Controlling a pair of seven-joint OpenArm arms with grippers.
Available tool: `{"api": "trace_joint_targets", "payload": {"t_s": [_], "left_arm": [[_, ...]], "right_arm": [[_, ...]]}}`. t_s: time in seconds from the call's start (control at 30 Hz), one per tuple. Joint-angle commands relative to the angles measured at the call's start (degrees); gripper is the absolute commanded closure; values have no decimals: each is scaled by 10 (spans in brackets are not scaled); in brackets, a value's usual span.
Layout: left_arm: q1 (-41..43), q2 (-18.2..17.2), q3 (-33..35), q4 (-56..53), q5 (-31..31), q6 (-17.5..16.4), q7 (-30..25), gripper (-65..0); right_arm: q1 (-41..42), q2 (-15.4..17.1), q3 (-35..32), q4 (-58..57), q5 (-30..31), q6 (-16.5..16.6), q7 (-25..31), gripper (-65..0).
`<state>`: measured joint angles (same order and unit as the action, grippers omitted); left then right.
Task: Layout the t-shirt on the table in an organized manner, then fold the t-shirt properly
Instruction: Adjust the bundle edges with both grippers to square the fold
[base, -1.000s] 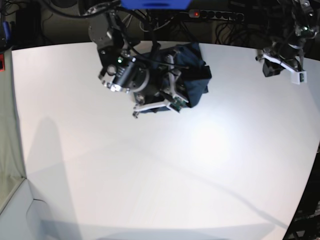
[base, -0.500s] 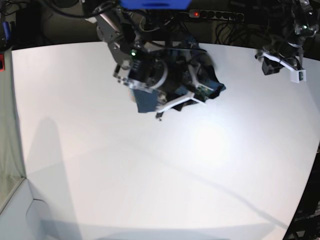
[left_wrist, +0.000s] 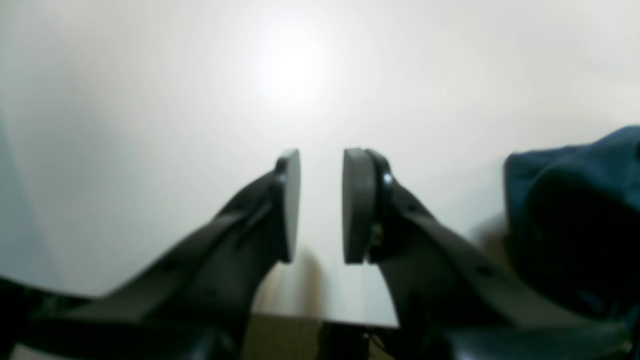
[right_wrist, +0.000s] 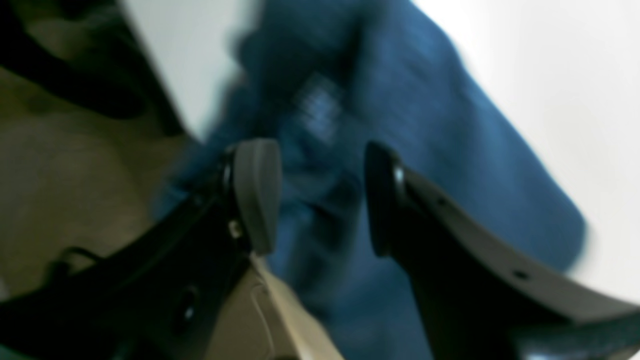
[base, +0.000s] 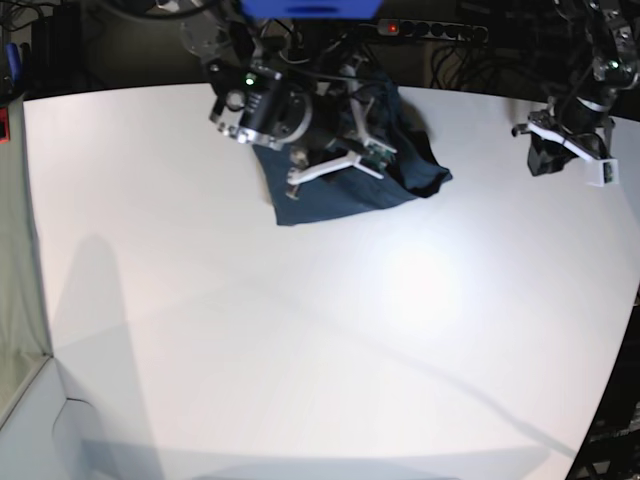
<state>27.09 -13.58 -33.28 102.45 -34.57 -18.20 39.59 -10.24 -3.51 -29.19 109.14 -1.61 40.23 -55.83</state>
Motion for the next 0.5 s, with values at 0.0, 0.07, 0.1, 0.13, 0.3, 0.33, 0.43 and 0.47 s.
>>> {"api": "trace_joint_targets", "payload": {"t_s": [0.0,0.07,0.1,0.13,0.3,0.33,0.43,0.47], "left_arm": [[-1,-6,-4,18,-12,-1,-12,-148],[-1,-1,-4,28,-47,-1,-11,-148],[-1,-1,-4,31,-68,-1,-11,-148],[1,-2,-4,31,-93,-1,-11,-148],[1,-7,-1,30,-203,-1,-10,-148],[1,-5,0,31,-217,-1,1,-148],[-4,-4,-3,36,-247,-1,55,-148],[-6,-4,-4,42,-258,-1,68,-148]], "right_arm": [[1,-6,-12,-2,8,-2,21,-253],[2,-6,-36,-28,8,-2,38,-253],[5,-6,-44,-41,8,-2,43,-254],[7,-6,-52,-60,8,-2,46,-255],[15,-5,-70,-99,8,-2,47,-252],[15,-5,-70,-96,8,-2,47,-252],[14,-1,-66,-56,8,-2,45,-252],[14,1,-65,-39,8,-2,43,-252]]}}
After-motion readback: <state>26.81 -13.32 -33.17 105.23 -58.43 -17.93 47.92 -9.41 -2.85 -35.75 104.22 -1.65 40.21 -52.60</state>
